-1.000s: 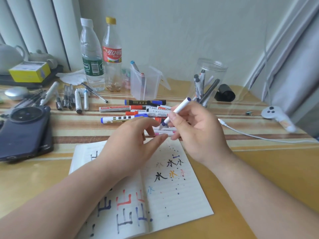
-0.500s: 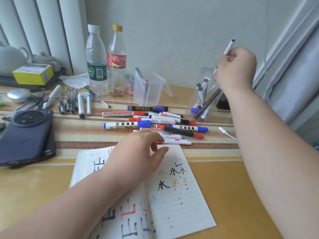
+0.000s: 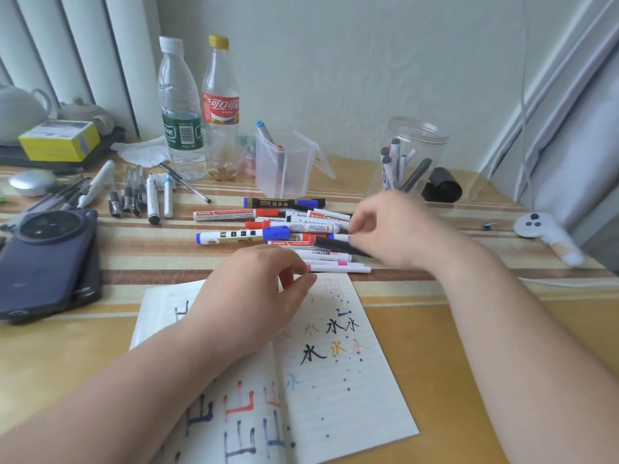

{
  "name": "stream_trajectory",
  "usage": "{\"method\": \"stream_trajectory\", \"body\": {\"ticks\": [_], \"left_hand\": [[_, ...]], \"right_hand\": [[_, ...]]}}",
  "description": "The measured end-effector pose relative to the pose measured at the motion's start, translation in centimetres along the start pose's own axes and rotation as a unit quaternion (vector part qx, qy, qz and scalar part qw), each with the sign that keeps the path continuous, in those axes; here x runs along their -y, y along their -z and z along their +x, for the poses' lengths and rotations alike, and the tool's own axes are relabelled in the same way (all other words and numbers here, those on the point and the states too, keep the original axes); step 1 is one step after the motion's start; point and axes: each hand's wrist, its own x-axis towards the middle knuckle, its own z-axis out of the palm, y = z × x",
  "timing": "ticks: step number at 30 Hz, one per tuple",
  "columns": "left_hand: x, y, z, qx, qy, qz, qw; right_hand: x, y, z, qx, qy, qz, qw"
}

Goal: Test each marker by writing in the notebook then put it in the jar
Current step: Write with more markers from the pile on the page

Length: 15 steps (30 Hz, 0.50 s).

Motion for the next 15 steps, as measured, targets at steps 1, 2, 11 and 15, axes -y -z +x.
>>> {"method": "stream_trajectory", "body": {"ticks": [1, 2, 11, 15], "left_hand": [[0.1, 0.1, 0.0, 0.000, 0.001, 0.001, 1.000], [0.1, 0.1, 0.0, -0.001, 0.001, 0.001, 1.000], [0.2, 0.3, 0.1, 0.010, 0.008, 0.003, 1.000], [0.2, 0.5, 0.1, 0.016, 0.015, 0.008, 1.000]], "right_hand": [[-0.3, -1.0, -0.4, 0.043, 0.005, -0.016, 0.999], [-0.5, -1.9, -0.7, 0.056, 0.010, -0.023, 0.998], [-1.7, -4.0, 0.3, 0.001, -0.018, -0.054, 0.998], [-1.4, -4.0, 0.3, -0.020, -0.010, -0.080, 0.997]]}}
